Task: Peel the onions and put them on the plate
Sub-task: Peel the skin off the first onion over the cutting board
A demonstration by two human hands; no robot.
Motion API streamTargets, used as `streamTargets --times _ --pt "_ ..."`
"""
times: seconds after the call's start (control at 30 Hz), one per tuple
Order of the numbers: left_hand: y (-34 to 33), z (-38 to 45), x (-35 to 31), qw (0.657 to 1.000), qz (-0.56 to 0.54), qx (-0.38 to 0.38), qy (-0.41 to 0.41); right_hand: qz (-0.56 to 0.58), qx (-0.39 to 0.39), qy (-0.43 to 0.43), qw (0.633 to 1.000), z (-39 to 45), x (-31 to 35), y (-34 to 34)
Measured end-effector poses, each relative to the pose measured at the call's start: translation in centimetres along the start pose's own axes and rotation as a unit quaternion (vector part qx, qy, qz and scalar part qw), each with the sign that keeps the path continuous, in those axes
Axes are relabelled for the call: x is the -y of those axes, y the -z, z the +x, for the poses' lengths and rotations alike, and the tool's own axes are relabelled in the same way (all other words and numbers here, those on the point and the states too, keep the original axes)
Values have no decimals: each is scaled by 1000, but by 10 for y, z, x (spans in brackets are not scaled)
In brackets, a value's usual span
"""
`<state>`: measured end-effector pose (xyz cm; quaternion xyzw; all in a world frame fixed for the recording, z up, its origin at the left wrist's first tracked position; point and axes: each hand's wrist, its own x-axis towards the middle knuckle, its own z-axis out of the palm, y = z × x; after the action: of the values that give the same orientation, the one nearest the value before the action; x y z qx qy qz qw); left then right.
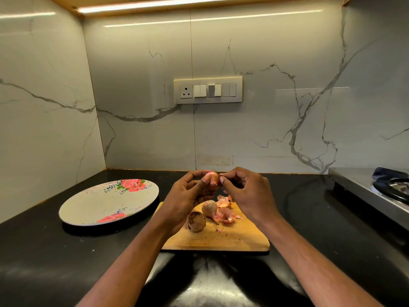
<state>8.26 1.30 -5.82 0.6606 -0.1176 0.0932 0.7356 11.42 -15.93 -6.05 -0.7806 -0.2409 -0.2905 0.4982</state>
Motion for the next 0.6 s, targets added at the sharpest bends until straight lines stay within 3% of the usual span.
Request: streamTargets --times 0.33,0.5,0.6 --pt "0 -1 -5 999 -43 8 3 0 -18 -27 999 5 -4 4" --pt "1 -2 -8 997 -74 -10 5 -82 59 -42 994 3 -13 8" --pt "0 -2 -6 998 -60 -21 4 -71 79 -9 994 2 -7 8"
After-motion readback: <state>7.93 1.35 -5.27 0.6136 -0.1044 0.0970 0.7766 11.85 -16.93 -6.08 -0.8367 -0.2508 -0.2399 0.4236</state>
